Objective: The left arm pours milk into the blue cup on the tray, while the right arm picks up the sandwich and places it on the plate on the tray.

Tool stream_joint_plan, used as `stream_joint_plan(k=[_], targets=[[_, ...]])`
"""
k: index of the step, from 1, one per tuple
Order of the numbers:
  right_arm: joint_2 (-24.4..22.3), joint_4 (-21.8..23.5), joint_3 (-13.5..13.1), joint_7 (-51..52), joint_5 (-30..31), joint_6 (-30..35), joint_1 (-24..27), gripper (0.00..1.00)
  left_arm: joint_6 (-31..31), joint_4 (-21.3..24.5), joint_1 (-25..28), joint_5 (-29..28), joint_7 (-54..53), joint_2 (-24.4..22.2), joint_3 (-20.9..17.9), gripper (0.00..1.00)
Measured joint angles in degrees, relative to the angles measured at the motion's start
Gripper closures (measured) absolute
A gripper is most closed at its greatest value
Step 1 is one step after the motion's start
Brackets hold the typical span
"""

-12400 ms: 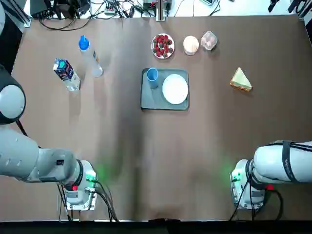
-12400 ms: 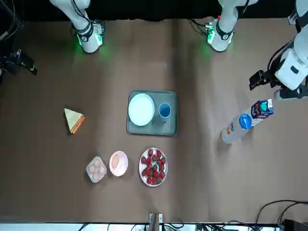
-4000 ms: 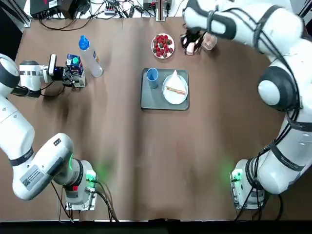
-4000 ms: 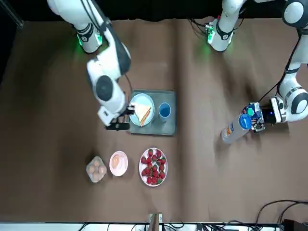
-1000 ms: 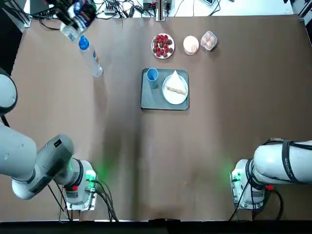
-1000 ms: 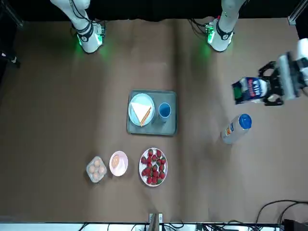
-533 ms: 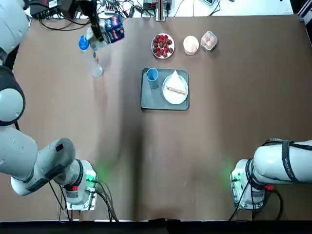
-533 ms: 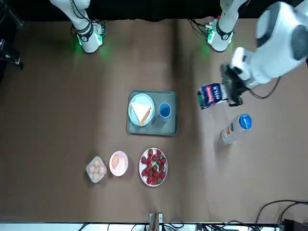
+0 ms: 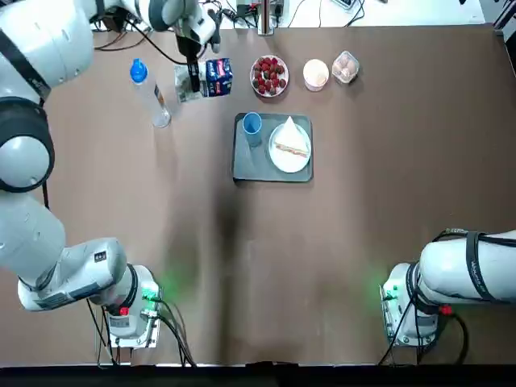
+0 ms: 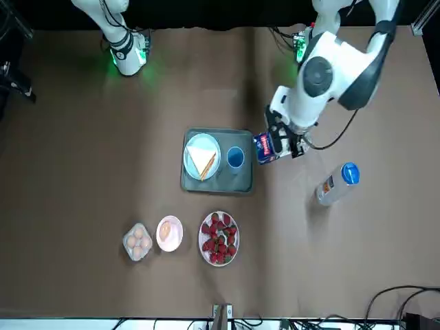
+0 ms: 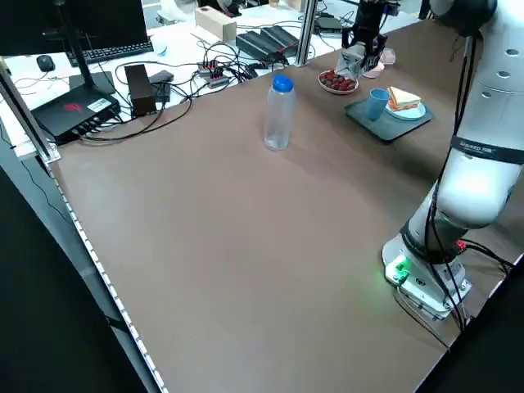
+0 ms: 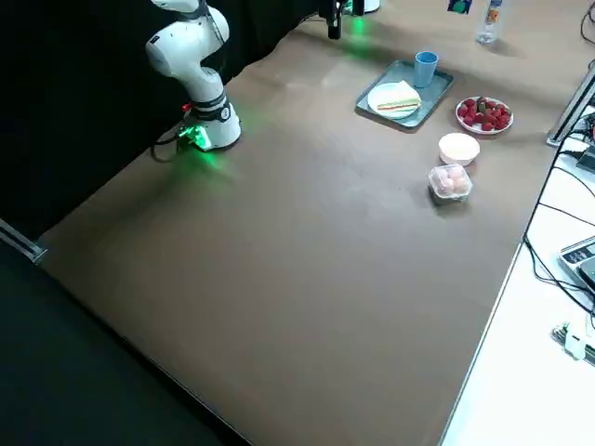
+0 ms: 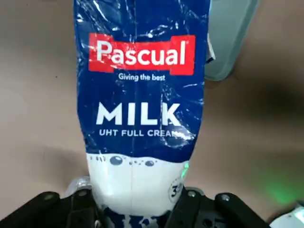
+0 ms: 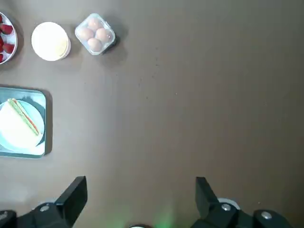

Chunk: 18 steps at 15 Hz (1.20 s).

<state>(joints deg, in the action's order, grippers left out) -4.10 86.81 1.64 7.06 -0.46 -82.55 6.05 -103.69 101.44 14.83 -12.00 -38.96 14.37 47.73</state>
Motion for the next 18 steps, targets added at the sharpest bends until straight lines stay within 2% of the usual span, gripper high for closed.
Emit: stream_joint_plan(k=[3, 8, 18], targets=[[1.01, 0.0, 0.02, -0.01, 0.01, -0.05, -0.39, 0.0, -0.71, -0.01, -3.88, -6.42, 5.87, 3.31, -0.02, 0.52], [1.48, 0.0, 0.02, -0.02, 0.03, -0.1, -0.51, 0.0, -0.97, -0.11, -9.28, -13.06, 11.33, 6.73, -0.08, 0.52], [1.72, 0.0, 0.02, -0.05, 0.04, -0.1, -0.98, 0.0, -1.0, -0.95, -11.83, -14.84, 11.85, 9.66, -0.22, 0.51]])
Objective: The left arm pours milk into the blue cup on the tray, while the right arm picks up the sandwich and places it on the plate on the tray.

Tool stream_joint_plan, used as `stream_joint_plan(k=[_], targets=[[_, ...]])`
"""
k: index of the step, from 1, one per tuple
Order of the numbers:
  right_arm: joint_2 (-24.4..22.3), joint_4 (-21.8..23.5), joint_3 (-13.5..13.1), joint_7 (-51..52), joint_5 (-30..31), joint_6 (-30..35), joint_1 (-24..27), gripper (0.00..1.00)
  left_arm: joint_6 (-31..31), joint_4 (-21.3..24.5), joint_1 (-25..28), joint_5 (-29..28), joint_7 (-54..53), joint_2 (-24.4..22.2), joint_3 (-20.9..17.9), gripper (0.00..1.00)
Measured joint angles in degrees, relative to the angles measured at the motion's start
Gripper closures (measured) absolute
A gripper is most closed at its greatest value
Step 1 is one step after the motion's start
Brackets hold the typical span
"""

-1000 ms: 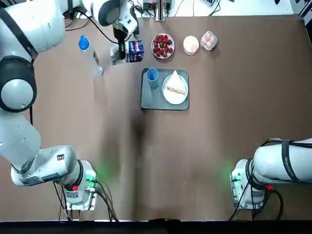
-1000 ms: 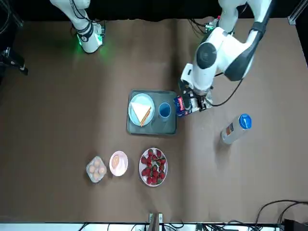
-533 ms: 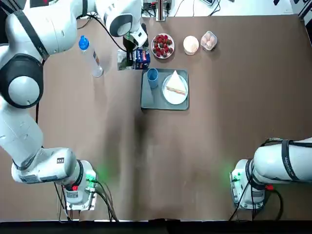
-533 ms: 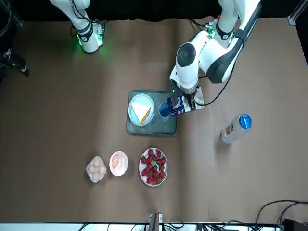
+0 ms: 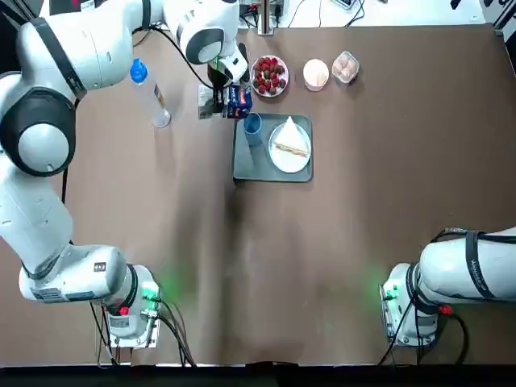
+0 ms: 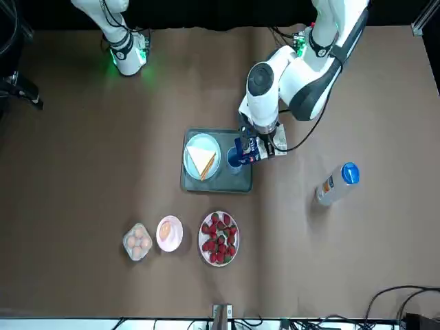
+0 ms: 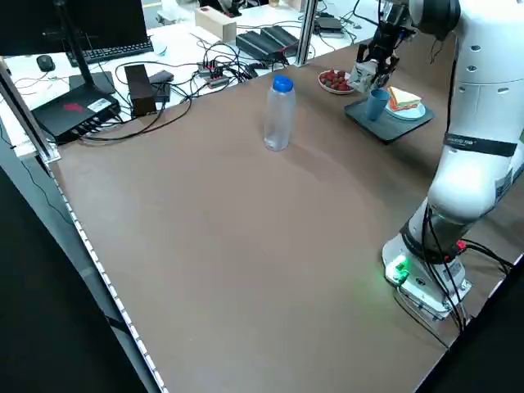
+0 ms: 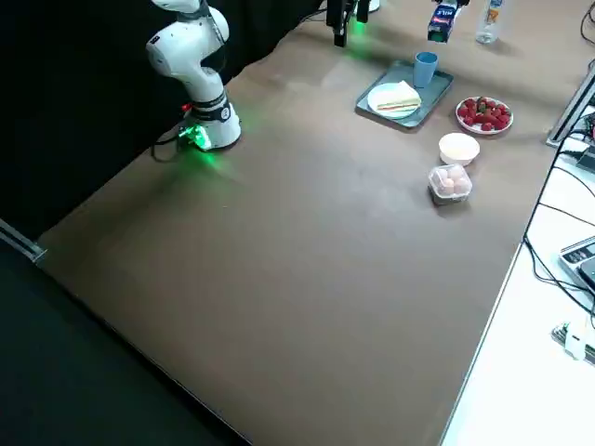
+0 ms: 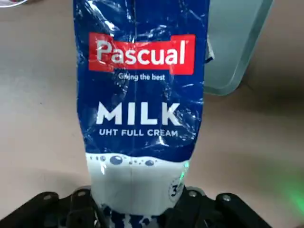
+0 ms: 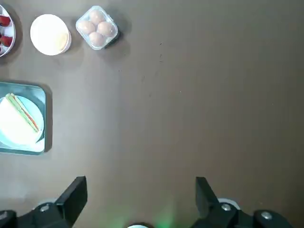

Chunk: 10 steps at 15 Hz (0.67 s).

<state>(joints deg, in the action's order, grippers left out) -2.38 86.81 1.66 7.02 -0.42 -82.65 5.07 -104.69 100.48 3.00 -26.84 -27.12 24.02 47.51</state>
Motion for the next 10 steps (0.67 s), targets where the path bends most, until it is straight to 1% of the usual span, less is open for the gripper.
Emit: stream_joint_plan(k=[7, 10], targets=[[0.0, 0.0, 0.0, -0.01, 0.01, 0.06, -0.28, 0.0, 0.0, -0.07, -0.98, -0.99, 0.0, 1.13, -0.51, 0.51], [0.0, 0.0, 0.0, -0.02, 0.01, 0.09, -0.8, 0.0, 0.15, -1.33, -0.99, -1.01, 0.01, 1.27, -0.91, 0.5]])
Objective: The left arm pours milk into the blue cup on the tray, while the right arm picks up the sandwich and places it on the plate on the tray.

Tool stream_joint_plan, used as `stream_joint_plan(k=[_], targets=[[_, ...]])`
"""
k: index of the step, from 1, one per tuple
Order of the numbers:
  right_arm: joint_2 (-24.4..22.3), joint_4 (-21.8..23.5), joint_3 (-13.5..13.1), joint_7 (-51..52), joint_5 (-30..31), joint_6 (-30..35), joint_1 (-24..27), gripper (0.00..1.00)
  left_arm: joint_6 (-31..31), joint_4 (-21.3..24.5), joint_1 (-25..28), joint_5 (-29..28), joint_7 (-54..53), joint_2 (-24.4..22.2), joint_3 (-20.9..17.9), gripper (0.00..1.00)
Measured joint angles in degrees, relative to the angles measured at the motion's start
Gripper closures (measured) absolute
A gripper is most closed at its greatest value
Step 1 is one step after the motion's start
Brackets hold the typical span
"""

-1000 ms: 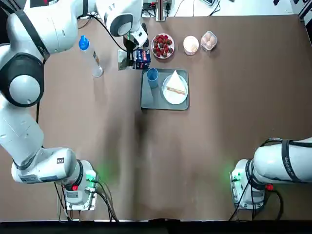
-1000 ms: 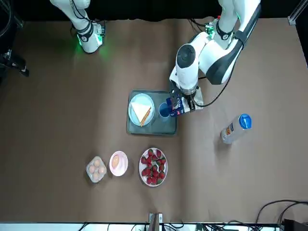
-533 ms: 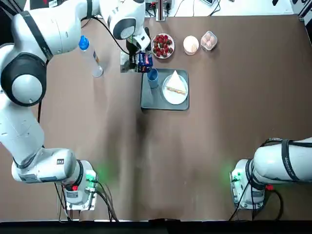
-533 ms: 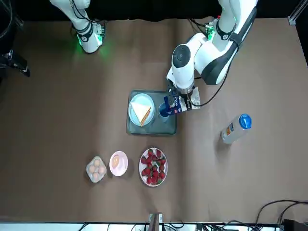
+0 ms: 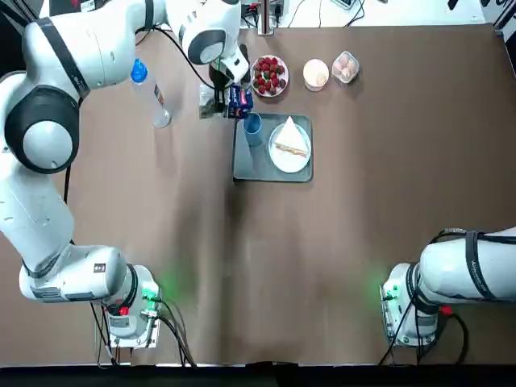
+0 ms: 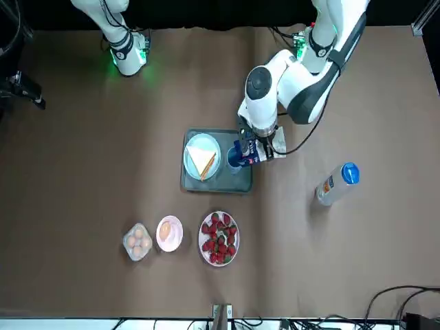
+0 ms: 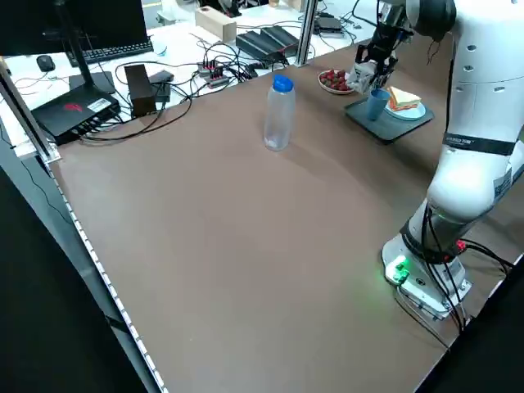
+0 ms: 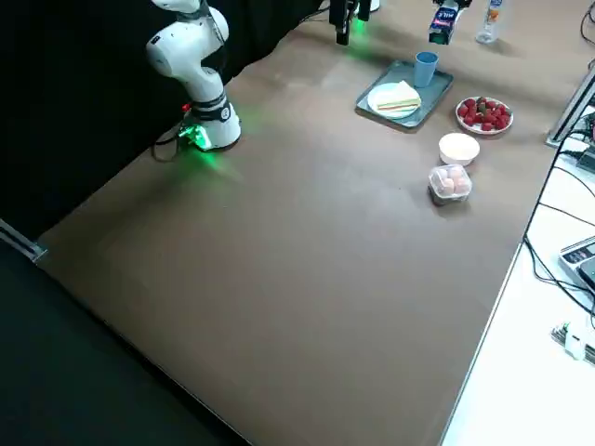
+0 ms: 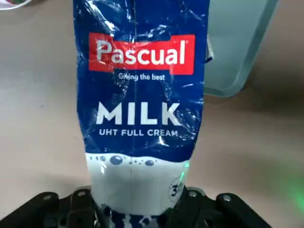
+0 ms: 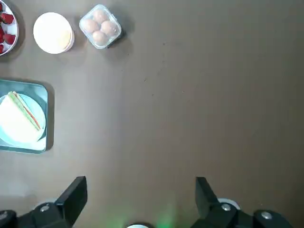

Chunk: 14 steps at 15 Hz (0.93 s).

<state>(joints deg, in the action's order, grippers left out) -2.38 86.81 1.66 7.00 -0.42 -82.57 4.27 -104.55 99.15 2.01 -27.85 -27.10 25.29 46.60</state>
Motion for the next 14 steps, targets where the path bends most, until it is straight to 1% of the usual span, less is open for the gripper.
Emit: stream_joint_plan(k=[2, 4, 6, 7, 9, 12, 14], targets=[[0.0, 0.0, 0.0, 0.0, 0.0, -0.02, -0.05, 0.0, 1.37, -1.13, 0.41, 0.0, 0.0, 0.0, -0.34, 0.5], [0.0, 0.0, 0.0, 0.0, 0.0, -0.07, -0.07, 0.0, 4.62, -2.37, 1.87, 0.25, -0.04, 0.0, -0.06, 0.5], [0.0, -0.01, -0.01, 0.0, 0.0, -0.08, -0.13, 0.0, 9.31, -4.66, 5.09, 2.15, -1.16, -0.03, 1.85, 0.5], [0.0, -0.01, 0.0, 0.0, 0.0, -0.08, -0.21, 0.0, 11.62, -5.91, 7.46, 3.33, -2.56, -0.06, 3.53, 0.5], [0.0, -0.03, 0.0, 0.0, 0.0, -0.08, -0.47, 0.0, 15.71, -8.39, 13.85, 6.08, -6.74, -0.14, 8.18, 0.5], [0.0, -0.07, -0.04, -0.02, 0.1, -0.1, -0.57, 0.0, 20.57, -11.63, 25.25, 9.91, -14.97, -0.45, 14.66, 0.5], [0.0, -0.11, -0.22, -0.04, 0.24, -0.52, -0.53, 0.0, 22.4, -12.64, 32.87, 12.59, -21.17, -0.53, 17.55, 0.5]])
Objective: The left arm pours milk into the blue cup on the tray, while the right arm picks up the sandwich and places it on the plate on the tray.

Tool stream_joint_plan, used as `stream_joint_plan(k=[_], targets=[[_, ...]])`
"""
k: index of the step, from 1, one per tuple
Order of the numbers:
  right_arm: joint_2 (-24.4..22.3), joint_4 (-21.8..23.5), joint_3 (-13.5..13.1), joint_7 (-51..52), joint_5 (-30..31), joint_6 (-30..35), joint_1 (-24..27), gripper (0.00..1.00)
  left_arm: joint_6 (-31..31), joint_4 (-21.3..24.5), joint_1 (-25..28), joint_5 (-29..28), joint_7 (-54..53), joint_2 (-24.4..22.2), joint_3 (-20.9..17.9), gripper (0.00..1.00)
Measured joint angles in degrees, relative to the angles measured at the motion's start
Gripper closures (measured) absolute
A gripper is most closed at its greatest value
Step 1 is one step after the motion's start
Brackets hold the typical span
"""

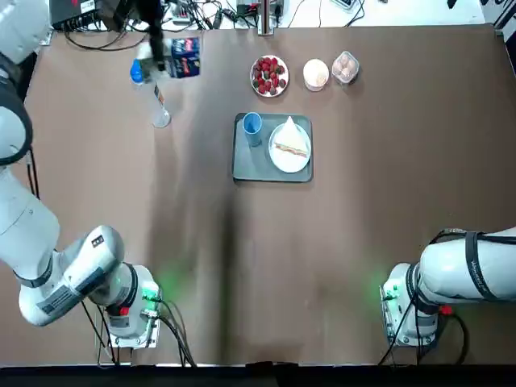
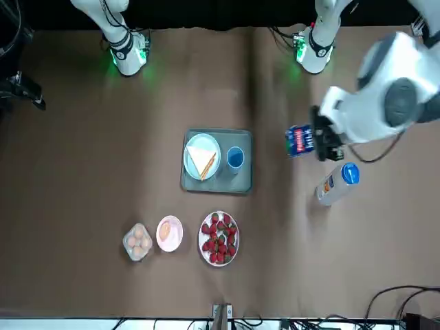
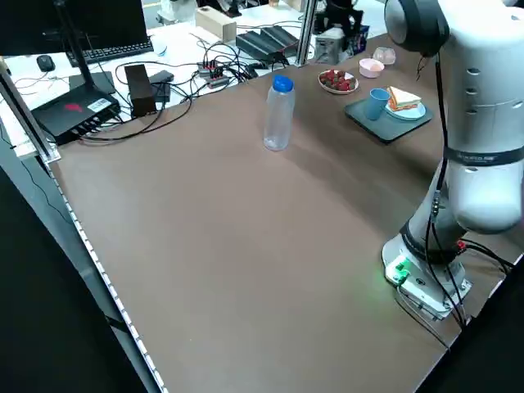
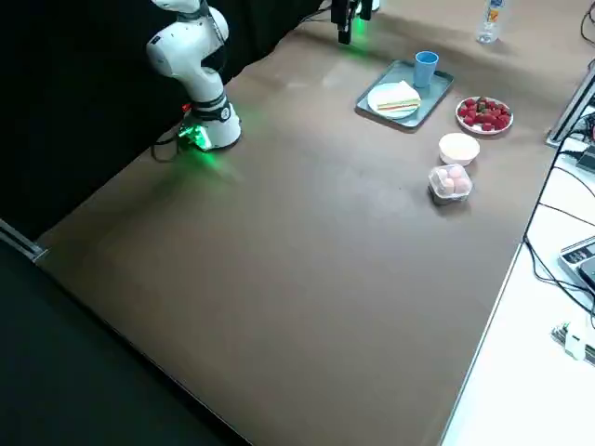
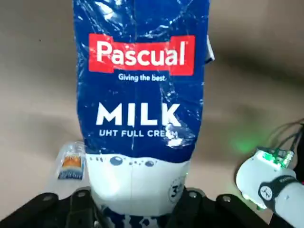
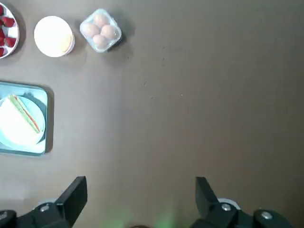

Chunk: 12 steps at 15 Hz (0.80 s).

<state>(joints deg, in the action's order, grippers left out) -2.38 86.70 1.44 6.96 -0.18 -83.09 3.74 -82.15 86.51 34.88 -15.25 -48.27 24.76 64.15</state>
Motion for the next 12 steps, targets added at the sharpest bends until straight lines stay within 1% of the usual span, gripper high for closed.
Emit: stream_joint_plan(k=[1, 2, 5, 8, 10, 12], targets=[[0.0, -0.01, -0.12, 0.0, 0.04, -0.48, 0.01, 0.0, 0.41, -0.14, 3.73, 1.65, -3.11, 0.02, 1.1, 0.5], [0.0, -0.07, -0.27, 0.0, 0.23, -0.98, 0.01, 0.0, 1.14, -0.17, 11.0, 5.19, -9.75, 0.05, 2.6, 0.5], [0.0, -0.08, -0.21, 0.0, 0.54, -1.01, -0.07, 0.0, 1.93, -0.15, 20.42, 10.7, -20.84, 0.45, 2.94, 0.52], [0.07, 0.17, -0.16, 0.0, 0.71, -1.28, -0.19, 0.0, 2.53, 0.06, 28.27, 13.95, -31.63, 2.09, 2.83, 0.52], [0.27, 0.29, -0.15, 0.0, 0.77, -1.97, -0.23, 0.0, 2.89, 0.41, 32.67, 14.83, -37.55, 4.54, 2.58, 0.52], [0.43, 0.31, -0.14, 0.0, 0.83, -2.14, -0.24, 0.0, 2.98, 0.67, 35.54, 15.26, -42.94, 7.99, 1.23, 0.52]])
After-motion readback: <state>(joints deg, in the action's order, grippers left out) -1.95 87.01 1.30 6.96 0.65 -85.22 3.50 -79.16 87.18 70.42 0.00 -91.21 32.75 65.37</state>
